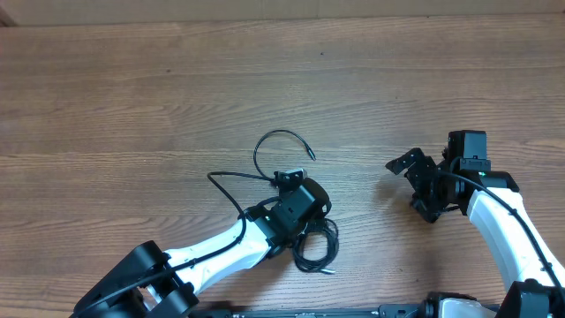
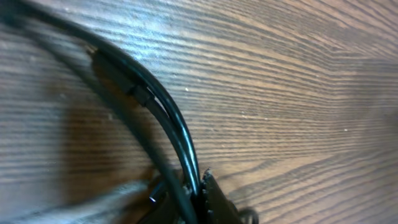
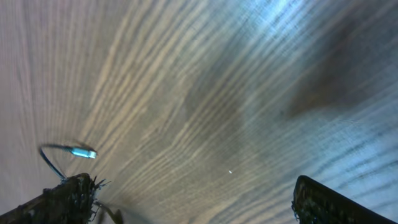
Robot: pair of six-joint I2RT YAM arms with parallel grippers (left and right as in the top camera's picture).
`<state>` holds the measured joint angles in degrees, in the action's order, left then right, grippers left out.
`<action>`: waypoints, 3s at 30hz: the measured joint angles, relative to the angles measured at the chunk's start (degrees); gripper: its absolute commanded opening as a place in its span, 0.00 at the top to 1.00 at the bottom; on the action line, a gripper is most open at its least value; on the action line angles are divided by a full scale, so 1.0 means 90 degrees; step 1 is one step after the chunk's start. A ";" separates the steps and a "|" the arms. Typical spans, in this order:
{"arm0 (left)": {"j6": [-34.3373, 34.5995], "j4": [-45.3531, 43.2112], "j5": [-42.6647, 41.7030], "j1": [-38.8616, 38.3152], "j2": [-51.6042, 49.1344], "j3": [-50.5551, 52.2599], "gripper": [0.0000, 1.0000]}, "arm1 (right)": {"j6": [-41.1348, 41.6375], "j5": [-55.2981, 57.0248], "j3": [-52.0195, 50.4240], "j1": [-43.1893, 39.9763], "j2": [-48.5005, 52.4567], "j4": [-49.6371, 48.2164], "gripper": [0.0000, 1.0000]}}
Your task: Untangle cables
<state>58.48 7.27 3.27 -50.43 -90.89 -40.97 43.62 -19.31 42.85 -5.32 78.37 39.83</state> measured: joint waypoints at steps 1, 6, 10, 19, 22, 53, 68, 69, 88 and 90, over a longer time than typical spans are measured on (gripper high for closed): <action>-0.0039 0.0019 -0.0005 0.0039 0.0000 0.0000 0.96 | -0.0015 -0.0022 0.0000 0.0002 0.0000 0.0075 0.01; -0.0559 0.0449 -0.0027 0.0389 0.0095 -0.0148 0.96 | -0.0318 -0.0427 0.0000 0.0002 0.0000 0.0257 0.06; -0.1100 0.1056 -0.0024 0.0750 0.0384 -0.0568 0.96 | -0.0697 -0.0903 0.0000 0.0000 -0.0189 0.0646 0.07; -0.1477 0.1433 -0.0556 0.1375 0.0789 -0.1593 0.96 | -0.1970 -0.2460 0.0000 0.0010 -0.1076 0.1188 0.00; -0.1520 0.1469 -0.1044 0.1586 0.0789 -0.1858 0.96 | -0.2237 -0.3036 -0.0015 0.0061 -0.1149 0.1020 0.00; -0.1520 0.1693 -0.4665 0.2703 0.0789 -0.2715 0.96 | -0.1511 -0.3082 -0.0442 0.2305 -0.1149 -0.2647 0.25; -0.1520 0.2154 -0.3922 0.2747 0.0789 -0.2718 0.96 | -0.1559 -0.2642 -0.0444 0.2596 -0.1149 -0.2759 0.12; -0.1518 0.2152 -0.3900 0.2752 0.0789 -0.2718 0.96 | -0.1574 -0.2630 -0.0444 0.2596 -0.1149 -0.2793 0.12; -0.1192 0.1955 -0.5166 0.2909 0.0789 -0.2718 0.96 | -0.2011 -0.1855 -0.0449 0.2771 -0.1149 -0.3028 0.66; -0.1180 0.1953 -0.5197 0.2914 0.0789 -0.2718 0.96 | -0.1996 -0.1880 -0.0452 0.2773 -0.1149 -0.3031 0.82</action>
<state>47.86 24.84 -43.51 -24.21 -83.79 -65.43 25.65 -36.23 38.79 19.64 68.03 12.56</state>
